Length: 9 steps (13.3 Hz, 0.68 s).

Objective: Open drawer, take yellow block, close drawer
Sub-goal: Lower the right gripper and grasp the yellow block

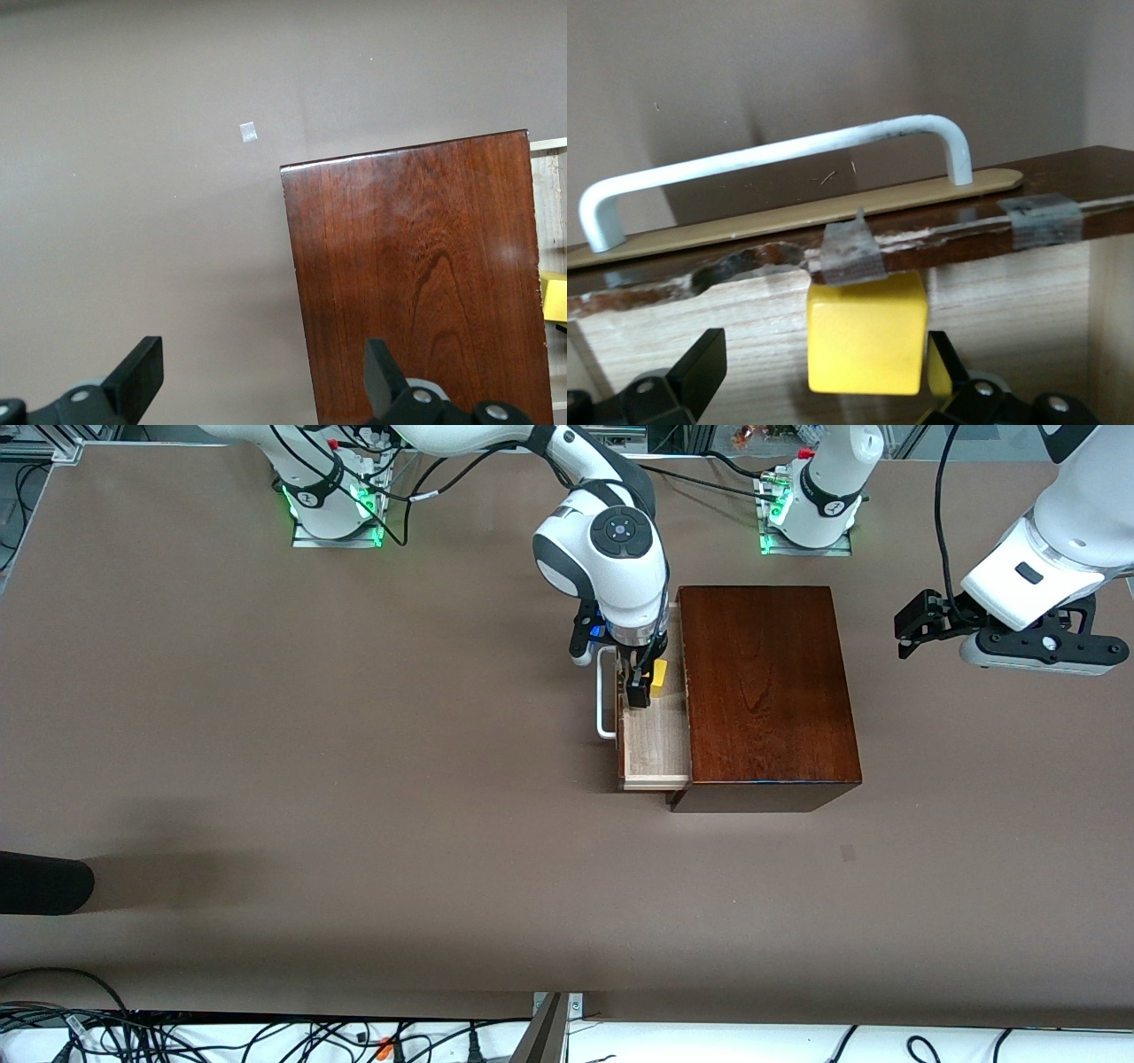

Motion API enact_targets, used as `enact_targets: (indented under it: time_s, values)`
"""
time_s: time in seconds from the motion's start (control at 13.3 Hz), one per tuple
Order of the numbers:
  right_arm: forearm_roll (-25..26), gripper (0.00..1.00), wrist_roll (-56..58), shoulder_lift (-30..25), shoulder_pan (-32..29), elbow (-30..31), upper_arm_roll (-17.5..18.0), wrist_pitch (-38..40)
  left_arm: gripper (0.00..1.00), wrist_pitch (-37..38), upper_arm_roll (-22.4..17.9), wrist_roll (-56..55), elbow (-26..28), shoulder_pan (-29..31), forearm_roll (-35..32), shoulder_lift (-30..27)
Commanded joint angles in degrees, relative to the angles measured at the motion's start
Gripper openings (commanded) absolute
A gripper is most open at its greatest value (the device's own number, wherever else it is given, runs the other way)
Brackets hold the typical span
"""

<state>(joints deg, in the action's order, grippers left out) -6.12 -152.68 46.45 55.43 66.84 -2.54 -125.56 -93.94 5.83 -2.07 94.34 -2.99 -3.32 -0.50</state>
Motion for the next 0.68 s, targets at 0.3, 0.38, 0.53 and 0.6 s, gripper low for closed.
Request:
enact_targets:
  time_s: [0.3, 0.38, 0.53, 0.6]
  values:
    - [1.9, 0.53, -1.22, 2.06, 0.91, -1.54, -0.71, -0.13, 1.0, 0.6, -0.03, 1.46, 0.76, 0.36, 1.12, -1.26]
    - [1.99, 0.4, -1.3, 2.06, 1.0, -1.54, -0.71, -0.04, 1.0, 0.6, -0.03, 1.46, 0.84, 0.36, 1.12, -1.26]
    - [1.99, 0.3, -1.22, 1.62, 1.0, -1.63, -0.8, 0.49, 1.0, 0.69, -0.03, 1.46, 0.84, 0.36, 1.12, -1.34]
    - [1.9, 0.3, -1.13, 1.01, 0.91, -1.89, -0.8, 1.36, 1.0, 0.69, -0.03, 1.46, 0.84, 0.36, 1.12, -1.35]
